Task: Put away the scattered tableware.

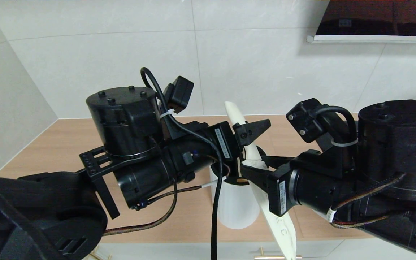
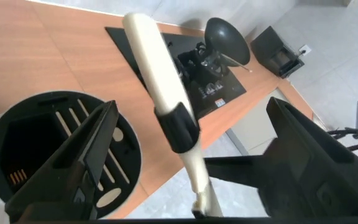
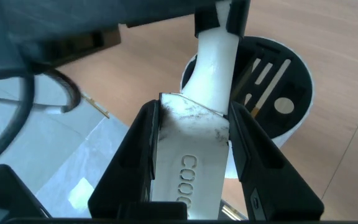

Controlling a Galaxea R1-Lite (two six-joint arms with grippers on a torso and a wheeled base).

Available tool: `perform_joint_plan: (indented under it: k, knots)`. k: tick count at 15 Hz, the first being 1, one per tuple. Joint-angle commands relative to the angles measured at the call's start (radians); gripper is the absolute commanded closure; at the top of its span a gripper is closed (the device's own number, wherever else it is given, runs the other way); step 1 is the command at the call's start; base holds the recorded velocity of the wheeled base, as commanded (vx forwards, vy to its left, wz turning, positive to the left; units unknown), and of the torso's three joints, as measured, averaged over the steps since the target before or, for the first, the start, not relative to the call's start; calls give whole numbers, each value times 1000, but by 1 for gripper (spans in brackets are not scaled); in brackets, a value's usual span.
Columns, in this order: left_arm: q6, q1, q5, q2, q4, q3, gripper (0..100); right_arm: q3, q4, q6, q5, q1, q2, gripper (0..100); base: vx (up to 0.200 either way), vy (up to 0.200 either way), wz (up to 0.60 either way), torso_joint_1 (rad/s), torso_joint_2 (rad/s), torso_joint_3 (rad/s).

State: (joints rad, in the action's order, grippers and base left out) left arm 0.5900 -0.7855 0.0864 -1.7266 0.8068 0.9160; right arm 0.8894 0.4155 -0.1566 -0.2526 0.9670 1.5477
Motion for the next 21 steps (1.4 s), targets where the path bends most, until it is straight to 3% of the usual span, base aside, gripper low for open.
perform_joint_plan:
  k: [1,3,4,17,18,21]
  knots:
    - [1,-1,1,-8,2,0,0,-1,2,0,1,2,2,100,0,0,0,0,0,0]
    - [1,-1,0,-10,2,0,0,-1,2,-9,1,4,2,100,0,0,0,0,0,0]
    - [1,0,1,-10,2,0,100,-1,2,-15,1,19,0,100,0,0,0,0,0,0]
    - [-1,-1,0,4,2,-5,100,-10,2,-14,-1,22,-11,100,0,0,0,0,0,0]
    - [-1,-3,-2,5,3,-6,100,-13,2,-14,-1,22,-17,0,0,0,0,0,0,0]
    - [-2,-4,-2,65,3,-9,100,-21,2,-14,-1,48,-29,0,0,0,0,0,0,0]
